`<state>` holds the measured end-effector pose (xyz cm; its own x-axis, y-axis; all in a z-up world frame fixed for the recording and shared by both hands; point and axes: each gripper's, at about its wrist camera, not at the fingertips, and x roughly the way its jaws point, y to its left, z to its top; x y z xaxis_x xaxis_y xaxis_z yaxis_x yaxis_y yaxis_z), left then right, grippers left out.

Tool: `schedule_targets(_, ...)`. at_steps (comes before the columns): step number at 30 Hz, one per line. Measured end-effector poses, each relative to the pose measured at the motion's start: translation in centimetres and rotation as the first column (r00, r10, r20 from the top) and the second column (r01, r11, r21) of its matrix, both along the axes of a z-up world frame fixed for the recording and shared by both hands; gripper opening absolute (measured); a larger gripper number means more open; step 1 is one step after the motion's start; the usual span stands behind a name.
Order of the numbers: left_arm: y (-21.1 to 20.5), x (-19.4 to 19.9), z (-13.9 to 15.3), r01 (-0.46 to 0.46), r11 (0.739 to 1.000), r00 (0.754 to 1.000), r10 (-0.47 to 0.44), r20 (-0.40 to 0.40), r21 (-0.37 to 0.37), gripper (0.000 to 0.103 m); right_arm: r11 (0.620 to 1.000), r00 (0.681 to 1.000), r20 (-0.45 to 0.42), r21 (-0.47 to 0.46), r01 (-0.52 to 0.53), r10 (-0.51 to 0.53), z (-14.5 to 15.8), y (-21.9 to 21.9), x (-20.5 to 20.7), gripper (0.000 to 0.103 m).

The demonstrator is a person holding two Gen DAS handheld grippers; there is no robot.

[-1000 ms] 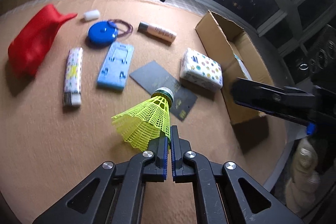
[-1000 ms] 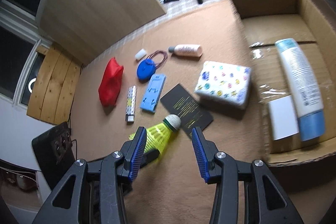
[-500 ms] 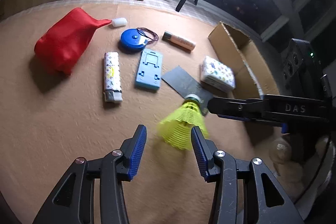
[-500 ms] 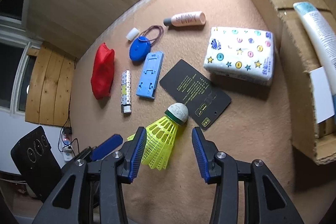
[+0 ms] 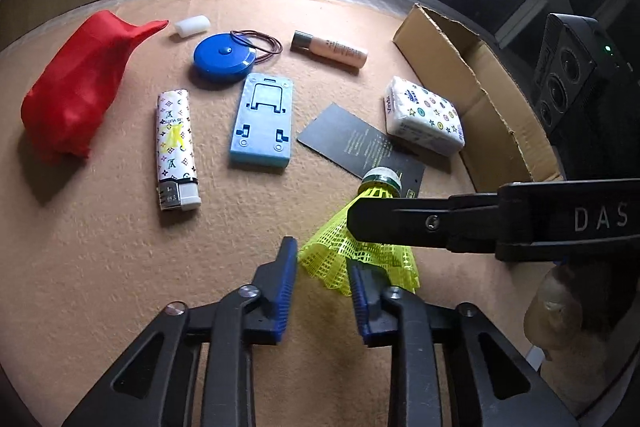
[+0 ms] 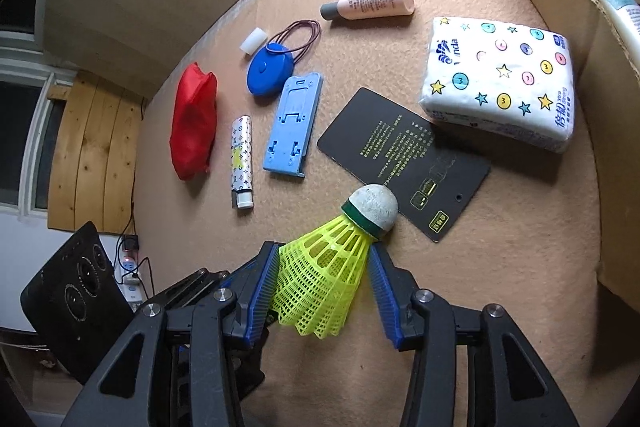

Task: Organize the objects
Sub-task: 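Lift the shuttlecock with the right gripper and carry it over the box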

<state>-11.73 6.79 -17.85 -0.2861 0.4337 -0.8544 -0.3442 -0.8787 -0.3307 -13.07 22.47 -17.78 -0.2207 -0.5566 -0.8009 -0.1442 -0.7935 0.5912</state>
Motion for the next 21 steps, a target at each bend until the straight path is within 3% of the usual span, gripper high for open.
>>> schedule_targets(7, 0.0, 0.2, 1.5, -0.025, 0.999, 1.0, 0.026, -0.014, 0.03, 0.007, 1.0, 0.998, -0.055, 0.002, -0.025, 0.025, 2.2, 0.3, 0.4, 0.044)
schedule_targets(21, 6.4, 0.6, 8.1, 0.05, 0.994, 0.99, -0.036, -0.138, 0.097, 0.006, 0.998, 0.979, -0.193, 0.013, 0.068, -0.064, 8.2, 8.1, 2.0, 0.044)
